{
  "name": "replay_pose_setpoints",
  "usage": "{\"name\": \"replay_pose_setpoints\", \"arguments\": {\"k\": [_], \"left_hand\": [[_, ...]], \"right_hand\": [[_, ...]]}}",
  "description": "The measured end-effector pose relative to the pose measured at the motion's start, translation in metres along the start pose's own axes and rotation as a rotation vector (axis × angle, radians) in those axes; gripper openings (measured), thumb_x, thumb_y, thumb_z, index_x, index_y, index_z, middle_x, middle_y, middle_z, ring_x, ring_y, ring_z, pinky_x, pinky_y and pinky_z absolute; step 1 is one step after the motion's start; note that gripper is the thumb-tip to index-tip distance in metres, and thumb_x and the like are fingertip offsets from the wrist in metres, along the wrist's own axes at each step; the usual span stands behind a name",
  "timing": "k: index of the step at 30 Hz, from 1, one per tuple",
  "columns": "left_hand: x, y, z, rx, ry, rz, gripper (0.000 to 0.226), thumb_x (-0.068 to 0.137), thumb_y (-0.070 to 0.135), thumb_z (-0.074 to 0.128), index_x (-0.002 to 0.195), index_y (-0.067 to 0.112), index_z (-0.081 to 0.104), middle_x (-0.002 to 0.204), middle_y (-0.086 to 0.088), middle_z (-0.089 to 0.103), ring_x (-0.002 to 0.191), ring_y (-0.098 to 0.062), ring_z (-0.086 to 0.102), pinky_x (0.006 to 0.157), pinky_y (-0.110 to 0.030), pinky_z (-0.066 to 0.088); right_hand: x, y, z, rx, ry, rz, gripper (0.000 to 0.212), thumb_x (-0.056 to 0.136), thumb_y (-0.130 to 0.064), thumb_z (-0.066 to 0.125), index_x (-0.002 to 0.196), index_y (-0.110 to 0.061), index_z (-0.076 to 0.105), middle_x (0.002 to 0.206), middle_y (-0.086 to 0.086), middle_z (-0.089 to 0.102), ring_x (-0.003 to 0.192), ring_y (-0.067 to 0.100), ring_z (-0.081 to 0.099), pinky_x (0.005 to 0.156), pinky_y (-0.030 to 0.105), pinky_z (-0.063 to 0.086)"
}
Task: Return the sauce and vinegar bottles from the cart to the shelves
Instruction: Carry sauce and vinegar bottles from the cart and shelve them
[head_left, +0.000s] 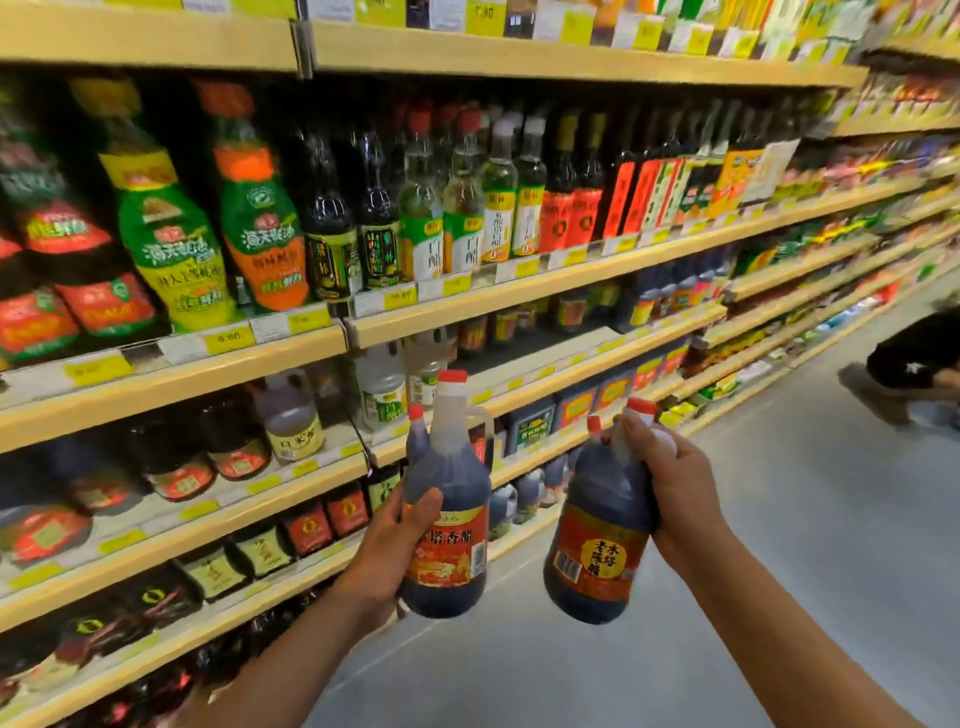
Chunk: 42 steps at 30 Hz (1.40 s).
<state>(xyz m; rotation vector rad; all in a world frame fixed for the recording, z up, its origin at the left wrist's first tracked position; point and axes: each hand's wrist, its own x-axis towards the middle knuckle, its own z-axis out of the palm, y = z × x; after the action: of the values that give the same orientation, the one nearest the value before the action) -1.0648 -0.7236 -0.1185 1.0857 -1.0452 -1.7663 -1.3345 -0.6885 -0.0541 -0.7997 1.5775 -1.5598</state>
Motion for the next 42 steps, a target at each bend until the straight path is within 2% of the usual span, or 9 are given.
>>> {"name": "replay_pose_setpoints", "arguments": {"k": [3,8,16,20,24,32,35,37,42], "left_hand": [[0.012,-0.008,0.035,-0.054,0.082,-0.003,0.081,0.063,0.058,0.075,0.133,0.022,0.054,0.106,-0.007,0.078,0.095,-0.03,0.075,0.079,-0.046,0.059],[0.034,-0.019,0.077,-0.042,0.115,-0.001,0.115,0.029,0.072,0.091,0.126,0.02,0.057,0.106,-0.009,0.077,0.095,-0.031,0.075,0.074,-0.041,0.061],[0.093,-0.018,0.095,-0.025,0.163,0.008,0.117,0.024,0.071,0.092,0.124,0.02,0.059,0.107,-0.011,0.077,0.098,-0.033,0.074,0.086,-0.05,0.058],[0.125,-0.01,0.096,-0.038,0.195,0.008,0.12,0.022,0.069,0.094,0.126,0.021,0.058,0.109,-0.011,0.077,0.099,-0.033,0.074,0.086,-0.05,0.057],[0.149,-0.005,0.101,-0.056,0.19,0.022,0.111,0.025,0.067,0.094,0.121,0.025,0.059,0.104,-0.006,0.078,0.093,-0.026,0.076,0.072,-0.037,0.061],[0.176,-0.013,0.124,-0.096,0.343,0.024,0.117,0.027,0.064,0.096,0.129,0.026,0.055,0.116,-0.009,0.074,0.106,-0.032,0.072,0.09,-0.053,0.057],[0.181,-0.021,0.144,-0.154,0.435,0.062,0.093,0.044,0.055,0.095,0.125,0.029,0.057,0.113,-0.009,0.075,0.101,-0.033,0.073,0.086,-0.051,0.057],[0.185,-0.028,0.157,-0.185,0.496,0.083,0.069,0.063,0.041,0.081,0.126,0.027,0.057,0.113,-0.011,0.075,0.1,-0.034,0.072,0.087,-0.053,0.057],[0.191,-0.042,0.182,-0.186,0.545,0.132,0.053,0.077,0.039,0.077,0.126,0.027,0.058,0.11,-0.009,0.076,0.1,-0.033,0.073,0.085,-0.05,0.058]], "right_hand": [[0.03,-0.008,-0.021,-0.028,-0.087,-0.009,0.046,0.088,-0.044,0.068,0.103,-0.001,0.071,0.097,0.02,0.074,0.09,0.038,0.072,0.069,0.038,0.059],[0.079,-0.01,-0.044,-0.058,-0.154,0.038,0.057,0.073,-0.057,0.072,0.103,-0.009,0.072,0.097,0.014,0.074,0.094,0.034,0.072,0.078,0.045,0.062],[0.16,-0.006,-0.044,-0.056,-0.205,0.029,0.026,0.094,-0.041,0.065,0.089,-0.017,0.072,0.087,0.009,0.075,0.08,0.026,0.074,0.063,0.033,0.057],[0.194,-0.003,-0.034,-0.059,-0.227,0.059,0.033,0.093,-0.044,0.065,0.095,-0.012,0.071,0.09,0.013,0.075,0.083,0.028,0.074,0.068,0.038,0.059],[0.224,0.003,-0.029,-0.044,-0.256,0.059,0.041,0.092,-0.044,0.065,0.103,-0.005,0.07,0.093,0.016,0.074,0.083,0.027,0.073,0.066,0.035,0.06],[0.278,0.009,-0.035,-0.074,-0.353,0.072,0.04,0.093,-0.041,0.066,0.098,-0.001,0.068,0.086,0.016,0.073,0.077,0.028,0.071,0.064,0.036,0.059],[0.299,0.012,-0.044,-0.06,-0.413,0.061,0.049,0.088,-0.047,0.072,0.099,0.001,0.069,0.092,0.021,0.073,0.085,0.037,0.071,0.073,0.046,0.059],[0.313,0.016,-0.051,-0.057,-0.453,0.043,0.05,0.084,-0.05,0.075,0.095,-0.002,0.07,0.094,0.022,0.073,0.088,0.042,0.07,0.078,0.052,0.058],[0.338,0.016,-0.06,0.007,-0.523,0.058,0.035,0.095,-0.035,0.067,0.098,0.0,0.072,0.096,0.02,0.075,0.085,0.03,0.07,0.076,0.041,0.056]]}}
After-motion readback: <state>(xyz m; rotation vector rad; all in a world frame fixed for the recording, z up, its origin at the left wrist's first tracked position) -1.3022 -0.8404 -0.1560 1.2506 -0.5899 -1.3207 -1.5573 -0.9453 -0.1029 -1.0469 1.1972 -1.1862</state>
